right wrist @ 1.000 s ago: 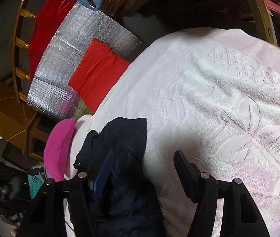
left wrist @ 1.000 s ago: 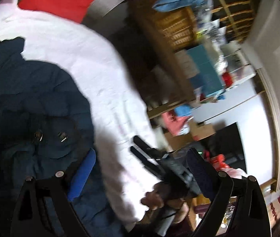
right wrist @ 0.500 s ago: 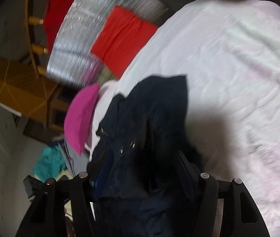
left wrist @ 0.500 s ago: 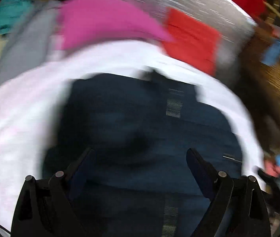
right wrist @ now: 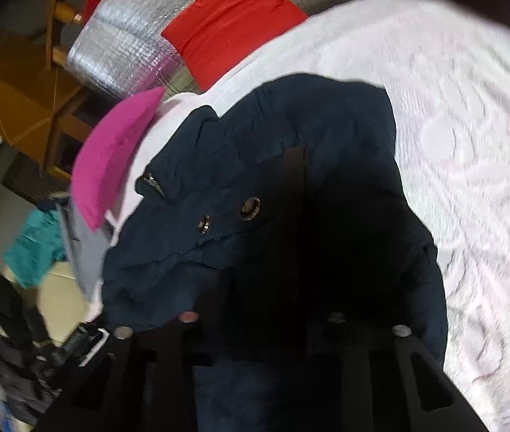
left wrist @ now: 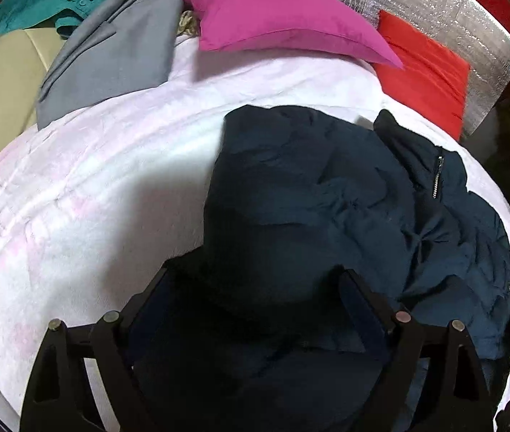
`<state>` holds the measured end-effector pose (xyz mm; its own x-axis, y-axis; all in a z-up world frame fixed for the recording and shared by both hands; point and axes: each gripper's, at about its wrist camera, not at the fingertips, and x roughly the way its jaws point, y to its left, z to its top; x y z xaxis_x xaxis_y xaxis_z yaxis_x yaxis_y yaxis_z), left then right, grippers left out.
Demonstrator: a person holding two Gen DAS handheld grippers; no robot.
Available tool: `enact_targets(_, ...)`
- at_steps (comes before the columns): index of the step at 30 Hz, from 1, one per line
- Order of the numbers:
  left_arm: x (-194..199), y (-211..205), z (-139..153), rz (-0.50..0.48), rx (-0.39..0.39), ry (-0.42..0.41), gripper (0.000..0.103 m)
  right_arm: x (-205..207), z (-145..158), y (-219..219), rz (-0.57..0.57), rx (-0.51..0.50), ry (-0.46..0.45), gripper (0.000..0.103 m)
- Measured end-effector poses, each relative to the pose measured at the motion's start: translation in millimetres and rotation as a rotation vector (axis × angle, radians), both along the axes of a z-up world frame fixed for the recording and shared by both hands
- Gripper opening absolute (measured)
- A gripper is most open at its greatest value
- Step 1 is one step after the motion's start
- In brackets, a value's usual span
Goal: Fold large clothes
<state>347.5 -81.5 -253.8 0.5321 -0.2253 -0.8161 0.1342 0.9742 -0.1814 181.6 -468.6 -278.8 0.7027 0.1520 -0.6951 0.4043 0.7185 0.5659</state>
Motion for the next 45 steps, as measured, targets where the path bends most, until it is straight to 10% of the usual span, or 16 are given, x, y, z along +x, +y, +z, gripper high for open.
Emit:
enact_targets(7,3.6,-0.3,-13.0,0.005,0.013,0.031,0.090,4.1,16.4,6.3,-0.043,-0.251,-0.039,0.021)
enact_targets(16,-5.1,1.1,1.6,0.007,0.053,-0.010,0.090,5.5,6.4,-0.4,-0.043,-0.142,0.039,0.024)
enact_targets(23,-30.8,9.0,23.7,-0.003,0.051,-0.073,0.090,-27.0,29.3,-0.3,-0.096,-0.130,-0.055,0.059)
enact_targets(45,-247.0,83.4,59.8,-0.040,0.062,-0.146,0.090,-191.6,44.8,65.3,-0.019,-0.068,-0.203,0.059)
